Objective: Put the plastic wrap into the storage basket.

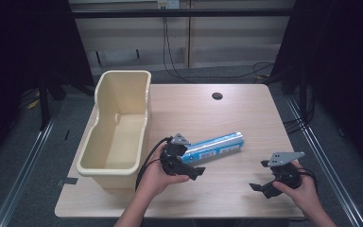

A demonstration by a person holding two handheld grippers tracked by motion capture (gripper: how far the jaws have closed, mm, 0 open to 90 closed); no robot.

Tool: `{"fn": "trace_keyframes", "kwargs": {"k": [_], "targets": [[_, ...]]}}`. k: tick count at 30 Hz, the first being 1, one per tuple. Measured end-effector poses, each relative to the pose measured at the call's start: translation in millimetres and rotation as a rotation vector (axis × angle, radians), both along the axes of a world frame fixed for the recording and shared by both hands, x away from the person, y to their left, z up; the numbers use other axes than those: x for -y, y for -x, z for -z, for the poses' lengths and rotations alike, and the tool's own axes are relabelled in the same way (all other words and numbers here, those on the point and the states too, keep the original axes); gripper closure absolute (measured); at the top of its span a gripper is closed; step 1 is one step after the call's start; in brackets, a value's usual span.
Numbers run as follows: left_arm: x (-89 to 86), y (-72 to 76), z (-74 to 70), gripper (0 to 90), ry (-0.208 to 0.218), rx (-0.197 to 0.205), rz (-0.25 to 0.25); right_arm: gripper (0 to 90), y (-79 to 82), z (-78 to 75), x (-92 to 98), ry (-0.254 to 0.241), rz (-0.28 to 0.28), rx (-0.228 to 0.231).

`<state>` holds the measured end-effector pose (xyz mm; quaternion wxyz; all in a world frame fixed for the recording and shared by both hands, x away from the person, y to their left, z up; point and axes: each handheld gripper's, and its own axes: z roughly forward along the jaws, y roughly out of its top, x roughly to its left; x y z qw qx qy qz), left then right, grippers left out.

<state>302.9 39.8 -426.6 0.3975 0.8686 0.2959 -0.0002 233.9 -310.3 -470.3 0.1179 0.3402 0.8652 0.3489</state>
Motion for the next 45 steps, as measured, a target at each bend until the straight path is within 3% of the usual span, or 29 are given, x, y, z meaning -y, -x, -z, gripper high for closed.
{"fn": "trace_keyframes", "kwargs": {"k": [8,11,14,16,17,20,22,26,33,34,36,39,41,45], "targets": [[8.9,-19.7,-7.1,0.3,-0.059,-0.004,0.03,2.9,-0.7,-0.4,0.8,-0.011,-0.006,0.006],[16.4,-32.9,-9.7,1.8,-0.125,0.005,0.034,2.9,-0.9,0.0,1.2,-0.002,-0.007,0.01],[21.3,-39.3,-9.8,3.7,-0.153,0.013,0.048,2.9,-0.9,0.2,3.2,-0.002,-0.005,0.01],[28.7,-48.1,-8.9,4.4,-0.213,0.028,0.071,2.9,-1.6,0.3,4.5,-0.004,-0.005,0.012],[28.7,-48.1,-8.9,4.5,-0.213,0.028,0.071,2.9,-1.5,0.2,4.7,-0.004,-0.001,0.011],[40.2,-58.0,-5.0,10.9,-0.269,0.041,0.123,2.9,-2.0,0.2,4.9,-0.008,0.0,0.011],[46.2,-60.9,-1.7,14.8,-0.271,0.032,0.147,2.9,-2.1,0.6,5.1,-0.009,0.004,0.011],[56.8,-66.9,1.9,18.2,-0.323,0.016,0.156,2.9,-2.4,0.6,6.1,-0.009,-0.001,0.01],[67.1,-77.2,10.7,21.0,-0.344,0.016,0.178,3.0,-2.5,0.5,7.2,-0.009,-0.004,0.013],[69.9,-79.9,14.8,21.0,-0.353,-0.012,0.167,3.0,-2.1,0.5,7.1,-0.009,-0.001,0.009],[71.5,-81.8,17.3,21.1,-0.365,-0.01,0.18,3.1,-2.2,0.7,7.1,-0.011,0.001,0.007],[76.6,-86.1,23.9,20.9,-0.386,-0.041,0.182,3.1,-3.1,0.5,7.9,-0.016,-0.006,0.006],[77.8,-86.2,25.1,21.4,-0.38,-0.038,0.177,3.1,-3.1,0.3,8.0,-0.017,-0.003,0.009],[82.8,-90.6,28.6,22.3,-0.393,-0.071,0.183,3.1,-3.2,-0.1,8.5,-0.017,-0.002,0.01]]}}
